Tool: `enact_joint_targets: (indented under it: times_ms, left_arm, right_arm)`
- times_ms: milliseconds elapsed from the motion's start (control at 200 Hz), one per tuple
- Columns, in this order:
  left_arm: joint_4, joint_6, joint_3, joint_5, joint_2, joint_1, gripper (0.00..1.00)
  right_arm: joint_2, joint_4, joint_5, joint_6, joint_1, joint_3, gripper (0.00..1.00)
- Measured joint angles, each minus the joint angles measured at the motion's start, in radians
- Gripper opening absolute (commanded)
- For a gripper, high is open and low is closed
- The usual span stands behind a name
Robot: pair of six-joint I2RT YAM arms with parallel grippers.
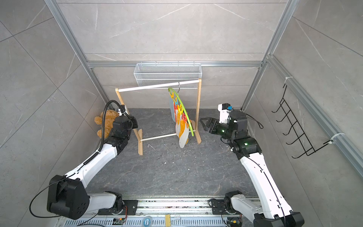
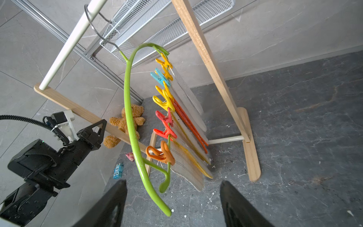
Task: Take the shoe insoles off the hanger
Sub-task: Remove the insole from the hanger.
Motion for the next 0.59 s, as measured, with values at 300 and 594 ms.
enact_joint_targets:
  times_ms: [300,594]
  left_arm:
    - [0.032,0.034,0.086,0.135,0.106,0.030,0.00]
    - [0.063,0.057,0.097,0.230,0.130,0.032,0.00]
  right_arm:
    - [0.018,0.010,-0.018,-0.009,0.000,0.000,0.77]
    - [0.029,0.009,-0.017,-0.020,0.000,0.001,0.77]
